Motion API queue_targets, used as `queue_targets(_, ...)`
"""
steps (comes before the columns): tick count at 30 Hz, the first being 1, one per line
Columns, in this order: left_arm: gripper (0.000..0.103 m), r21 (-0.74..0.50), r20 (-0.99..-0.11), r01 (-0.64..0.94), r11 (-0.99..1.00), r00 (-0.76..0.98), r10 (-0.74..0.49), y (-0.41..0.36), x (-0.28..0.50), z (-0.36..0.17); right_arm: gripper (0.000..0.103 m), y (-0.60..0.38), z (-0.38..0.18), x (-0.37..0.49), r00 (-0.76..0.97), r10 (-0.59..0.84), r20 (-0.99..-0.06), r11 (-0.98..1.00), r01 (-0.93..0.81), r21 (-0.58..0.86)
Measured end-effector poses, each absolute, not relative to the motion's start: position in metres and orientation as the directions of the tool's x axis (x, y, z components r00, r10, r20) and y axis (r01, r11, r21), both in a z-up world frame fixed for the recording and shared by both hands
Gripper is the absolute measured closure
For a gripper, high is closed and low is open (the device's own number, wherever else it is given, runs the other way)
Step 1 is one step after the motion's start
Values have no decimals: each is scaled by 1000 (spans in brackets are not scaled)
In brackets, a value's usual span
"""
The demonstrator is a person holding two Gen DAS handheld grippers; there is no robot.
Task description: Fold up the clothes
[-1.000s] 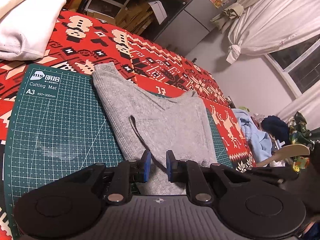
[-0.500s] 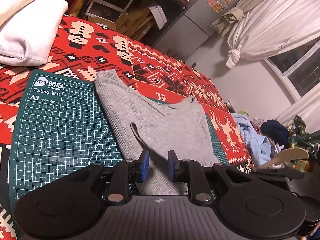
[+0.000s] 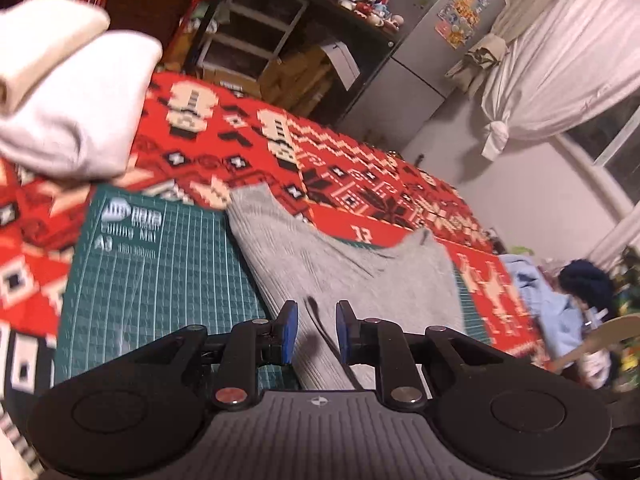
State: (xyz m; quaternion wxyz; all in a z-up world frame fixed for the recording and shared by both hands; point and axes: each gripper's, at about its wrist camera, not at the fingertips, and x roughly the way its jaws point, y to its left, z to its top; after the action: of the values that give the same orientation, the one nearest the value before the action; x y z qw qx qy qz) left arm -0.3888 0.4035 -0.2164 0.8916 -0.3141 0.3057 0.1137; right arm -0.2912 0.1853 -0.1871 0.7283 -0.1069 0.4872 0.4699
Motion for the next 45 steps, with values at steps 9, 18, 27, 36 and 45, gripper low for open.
queue_targets(9, 84, -298, -666, -336, 893, 743, 58, 385, -357, -224, 78, 159, -169, -261, 167, 592, -788, 589, -757, 282)
queue_targets(18, 100, -172, -612, -337, 926, 773, 168, 371, -361, -208, 78, 158, -169, -233, 258, 584, -770, 631, -740, 231)
queue_targets(27, 100, -216, -656, -371, 903, 740, 147, 390, -357, -218, 78, 182, -194, -196, 377, 519, -767, 688, -717, 113)
queue_targets(36, 100, -295, -669, -376, 878, 738, 91, 403, -362, -226, 78, 192, -208, -183, 384, 511, -769, 681, -727, 89)
queue_targets(45, 99, -294, -672, -374, 879, 736, 88, 404, -359, -229, 94, 232, -223, -128, 403, 455, -794, 711, -701, 51)
